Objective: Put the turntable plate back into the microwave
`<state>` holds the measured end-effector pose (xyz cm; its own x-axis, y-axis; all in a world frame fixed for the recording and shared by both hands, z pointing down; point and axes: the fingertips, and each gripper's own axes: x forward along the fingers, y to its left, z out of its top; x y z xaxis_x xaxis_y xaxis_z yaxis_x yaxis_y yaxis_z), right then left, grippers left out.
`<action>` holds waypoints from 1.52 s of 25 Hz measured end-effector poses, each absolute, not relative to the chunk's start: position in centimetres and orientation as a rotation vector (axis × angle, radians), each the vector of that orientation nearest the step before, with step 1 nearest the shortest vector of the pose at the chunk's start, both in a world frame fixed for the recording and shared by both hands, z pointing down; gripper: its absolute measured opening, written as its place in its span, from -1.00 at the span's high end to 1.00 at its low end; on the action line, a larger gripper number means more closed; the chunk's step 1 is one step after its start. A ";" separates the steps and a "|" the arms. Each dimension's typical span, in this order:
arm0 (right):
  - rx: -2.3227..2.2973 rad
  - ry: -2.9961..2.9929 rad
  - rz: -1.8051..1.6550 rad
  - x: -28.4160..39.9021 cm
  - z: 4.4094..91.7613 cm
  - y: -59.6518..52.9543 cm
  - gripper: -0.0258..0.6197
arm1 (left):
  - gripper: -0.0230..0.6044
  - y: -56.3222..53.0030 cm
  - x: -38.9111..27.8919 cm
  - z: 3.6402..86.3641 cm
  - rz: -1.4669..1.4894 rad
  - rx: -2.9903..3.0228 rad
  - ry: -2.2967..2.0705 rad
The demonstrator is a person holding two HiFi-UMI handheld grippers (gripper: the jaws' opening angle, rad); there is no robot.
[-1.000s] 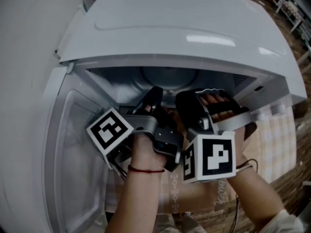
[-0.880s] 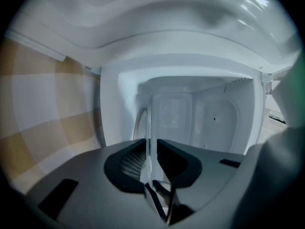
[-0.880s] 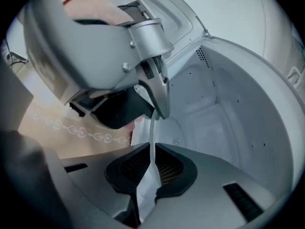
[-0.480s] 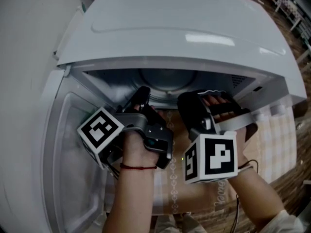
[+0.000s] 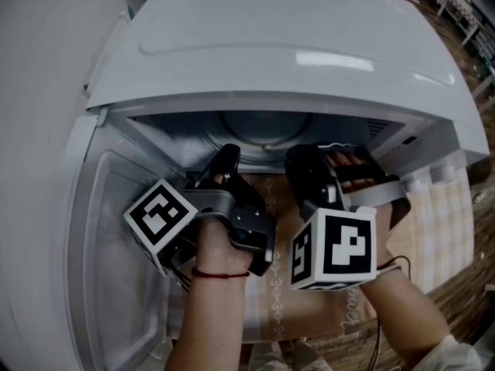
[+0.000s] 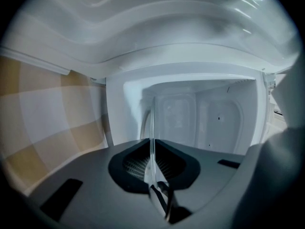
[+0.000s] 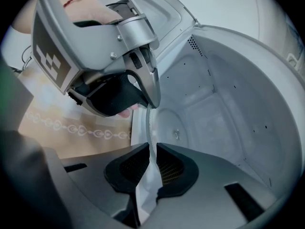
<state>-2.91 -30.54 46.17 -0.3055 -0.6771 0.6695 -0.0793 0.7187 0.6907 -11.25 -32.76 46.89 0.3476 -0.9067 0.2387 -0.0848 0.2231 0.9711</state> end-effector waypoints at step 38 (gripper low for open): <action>0.493 -1.778 -0.706 -4.8 46.1 -29.8 0.70 | 0.85 -33.3 -11.2 47.2 -0.744 1.129 -1.108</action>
